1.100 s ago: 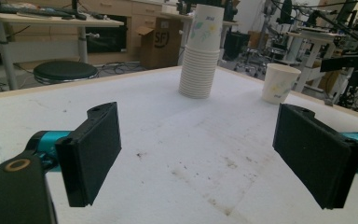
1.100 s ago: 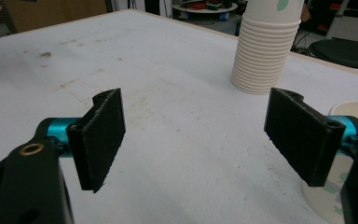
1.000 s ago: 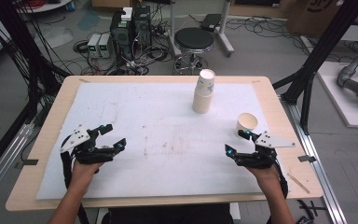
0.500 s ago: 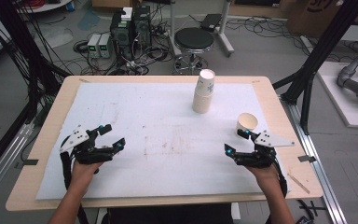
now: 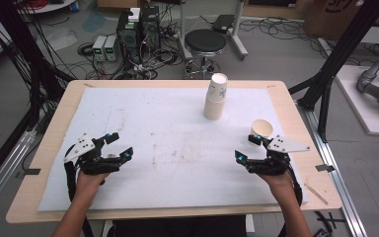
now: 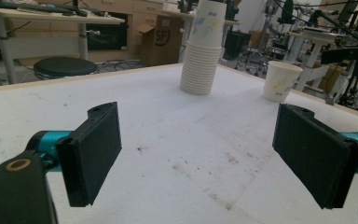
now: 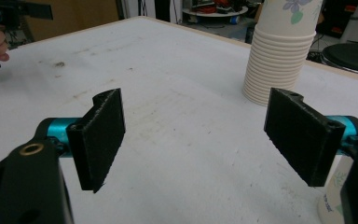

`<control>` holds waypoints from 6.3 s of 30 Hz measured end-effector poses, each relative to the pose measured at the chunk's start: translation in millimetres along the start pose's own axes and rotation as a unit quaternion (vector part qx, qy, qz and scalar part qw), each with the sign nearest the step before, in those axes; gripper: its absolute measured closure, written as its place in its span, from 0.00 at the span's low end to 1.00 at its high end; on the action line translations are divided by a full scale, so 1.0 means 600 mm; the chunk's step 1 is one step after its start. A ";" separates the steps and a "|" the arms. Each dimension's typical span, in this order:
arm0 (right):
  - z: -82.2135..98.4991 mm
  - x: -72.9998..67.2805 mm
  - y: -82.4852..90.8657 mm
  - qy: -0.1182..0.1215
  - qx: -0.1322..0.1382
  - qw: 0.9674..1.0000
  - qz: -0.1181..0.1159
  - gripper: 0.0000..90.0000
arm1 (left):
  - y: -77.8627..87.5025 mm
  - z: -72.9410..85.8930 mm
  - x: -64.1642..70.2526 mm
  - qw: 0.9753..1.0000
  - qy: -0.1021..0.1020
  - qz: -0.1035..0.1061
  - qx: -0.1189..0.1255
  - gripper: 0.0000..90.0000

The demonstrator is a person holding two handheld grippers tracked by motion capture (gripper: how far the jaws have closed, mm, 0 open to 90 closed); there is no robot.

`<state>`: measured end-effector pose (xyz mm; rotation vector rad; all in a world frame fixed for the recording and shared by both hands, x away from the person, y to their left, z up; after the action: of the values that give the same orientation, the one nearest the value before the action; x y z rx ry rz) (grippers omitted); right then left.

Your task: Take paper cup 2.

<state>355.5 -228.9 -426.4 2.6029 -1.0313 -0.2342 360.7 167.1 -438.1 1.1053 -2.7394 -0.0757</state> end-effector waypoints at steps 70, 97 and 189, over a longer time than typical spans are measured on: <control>-0.198 0.194 -0.275 -0.049 -0.119 0.988 0.083 0.23 | -0.003 0.000 -0.004 1.000 0.016 0.009 0.007 0.17; -0.228 0.191 -0.266 -0.038 -0.076 0.993 0.082 0.39 | -0.005 0.003 -0.004 1.000 0.017 0.010 0.001 0.17; -0.319 0.136 -0.137 -0.020 -0.027 0.998 0.054 0.39 | -0.013 0.004 0.015 0.999 0.019 0.035 0.003 0.17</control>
<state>518.6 -182.3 -280.0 2.4944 -1.1592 -0.2853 359.2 155.1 -439.7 1.0014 -2.7425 -0.0376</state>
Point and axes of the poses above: each handheld gripper's, and its own axes: y roughly backward along the jaws, z roughly out of its underside, x roughly to its right, the point moved 9 cm from there along -y, roughly forward along the jaws, and after that the axes turned 1 degree about -x, right-handed, at the moved point
